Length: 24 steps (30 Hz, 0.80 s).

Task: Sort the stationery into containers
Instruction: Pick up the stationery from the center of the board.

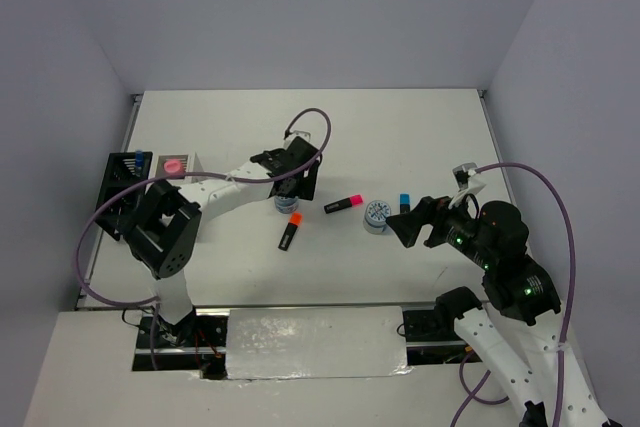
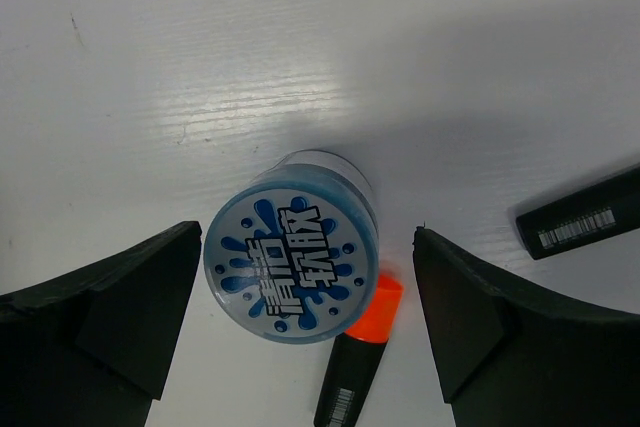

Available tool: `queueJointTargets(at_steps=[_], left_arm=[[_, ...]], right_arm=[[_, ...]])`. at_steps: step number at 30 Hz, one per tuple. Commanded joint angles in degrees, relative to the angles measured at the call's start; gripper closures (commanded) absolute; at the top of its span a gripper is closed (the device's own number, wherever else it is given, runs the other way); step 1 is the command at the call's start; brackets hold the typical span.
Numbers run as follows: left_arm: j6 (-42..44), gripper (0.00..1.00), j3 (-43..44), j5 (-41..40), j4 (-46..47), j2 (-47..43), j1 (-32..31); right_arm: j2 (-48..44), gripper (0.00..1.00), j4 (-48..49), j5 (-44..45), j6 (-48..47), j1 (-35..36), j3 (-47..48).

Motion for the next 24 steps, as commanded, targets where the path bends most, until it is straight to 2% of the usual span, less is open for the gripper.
queueJointTargets(at_steps=[1,4,6,8,9,11,12,15,16,19,21,24], left_arm=[[-0.7,0.01,0.5,-0.3,1.0,1.2,0.2],[-1.0,0.01,0.7,-1.0,0.4,1.8,0.2],[-1.5,0.04,0.3,-1.2,0.5,1.8,0.7],[-1.8,0.20,0.0,-1.1,0.6,1.4,1.0],[-1.6,0.39,-0.5,-1.0,0.9,1.0,1.2],[-1.8,0.55,-0.9,-1.3,1.0,-0.2,1.3],[-1.8,0.72,-1.0,-1.4,0.8,-0.6,1.6],[-1.9,0.88,-0.8,-1.3,-0.1,-2.5,2.3],[-2.2,1.00,-0.6,-1.4,-0.6,-3.2,2.5],[-3.8,1.00,0.6,-3.7,-4.9,-7.6,3.1],[-5.8,1.00,1.6,-8.0,-9.9,-12.5,5.1],[-8.8,1.00,2.0,-9.8,-15.6,-20.1,10.6]], right_arm=[[-0.3,0.00,1.3,-0.6,-0.7,-0.1,-0.1],[-0.5,0.00,0.9,-0.4,-0.8,-0.2,0.2],[-0.5,0.00,1.1,-0.4,-0.8,-0.2,0.1],[-0.5,0.00,1.3,-0.6,-0.8,-0.2,0.0],[-0.5,0.00,1.3,-0.6,-0.8,-0.2,-0.1],[-0.4,0.00,1.5,-0.5,-0.8,-0.2,-0.1],[-0.3,0.00,1.5,-0.5,-0.8,-0.2,-0.1],[0.0,0.00,1.9,-0.8,-0.7,-0.2,-0.1],[0.1,0.00,1.8,-0.8,-0.8,-0.3,-0.1],[0.1,0.00,1.6,-0.5,-1.0,-0.2,0.2],[0.1,0.00,1.5,-0.4,-1.0,-0.2,0.3],[-0.1,0.00,2.1,-0.8,-0.9,-0.2,0.1]])
